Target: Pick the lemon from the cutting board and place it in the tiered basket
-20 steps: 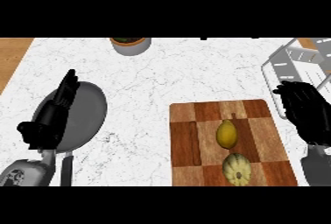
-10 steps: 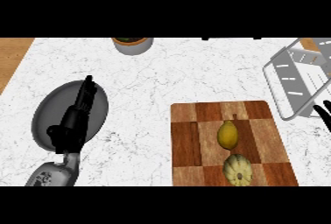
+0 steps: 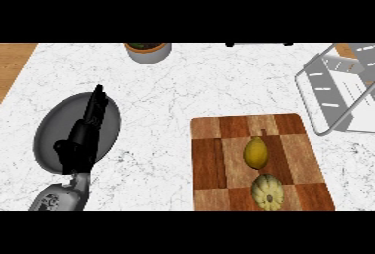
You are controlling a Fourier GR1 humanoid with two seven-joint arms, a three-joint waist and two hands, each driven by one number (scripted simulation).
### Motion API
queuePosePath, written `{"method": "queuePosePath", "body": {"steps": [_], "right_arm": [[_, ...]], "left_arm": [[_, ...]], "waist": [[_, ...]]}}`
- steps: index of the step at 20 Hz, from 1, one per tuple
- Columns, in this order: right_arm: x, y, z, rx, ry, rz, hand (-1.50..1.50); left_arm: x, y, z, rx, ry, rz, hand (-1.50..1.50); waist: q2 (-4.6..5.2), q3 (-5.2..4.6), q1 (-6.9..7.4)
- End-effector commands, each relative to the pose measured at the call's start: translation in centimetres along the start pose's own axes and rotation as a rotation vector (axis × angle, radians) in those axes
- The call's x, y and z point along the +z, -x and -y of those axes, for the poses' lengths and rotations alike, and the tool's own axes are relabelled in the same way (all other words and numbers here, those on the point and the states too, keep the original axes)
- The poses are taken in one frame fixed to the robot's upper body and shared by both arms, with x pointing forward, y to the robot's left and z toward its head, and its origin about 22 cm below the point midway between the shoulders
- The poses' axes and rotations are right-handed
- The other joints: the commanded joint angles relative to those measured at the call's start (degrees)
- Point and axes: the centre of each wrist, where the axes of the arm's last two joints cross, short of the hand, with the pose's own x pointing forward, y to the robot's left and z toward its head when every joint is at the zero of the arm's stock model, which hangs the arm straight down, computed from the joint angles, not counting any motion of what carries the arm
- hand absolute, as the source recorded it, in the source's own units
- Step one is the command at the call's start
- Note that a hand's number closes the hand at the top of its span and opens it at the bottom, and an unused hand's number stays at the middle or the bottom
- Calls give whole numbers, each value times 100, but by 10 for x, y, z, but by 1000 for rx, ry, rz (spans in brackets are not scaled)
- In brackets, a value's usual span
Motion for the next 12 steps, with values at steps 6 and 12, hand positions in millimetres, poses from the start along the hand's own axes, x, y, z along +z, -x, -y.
{"method": "queuePosePath", "body": {"steps": [6,12], "right_arm": [[-30,-87,-63,467,-108,-182,-150],[-44,-125,-103,490,-156,-259,-150]], "left_arm": [[3,-5,13,3,15,8,0],[-7,-1,10,9,35,29,0]], "waist": [[19,5,124],[57,16,222]]}}
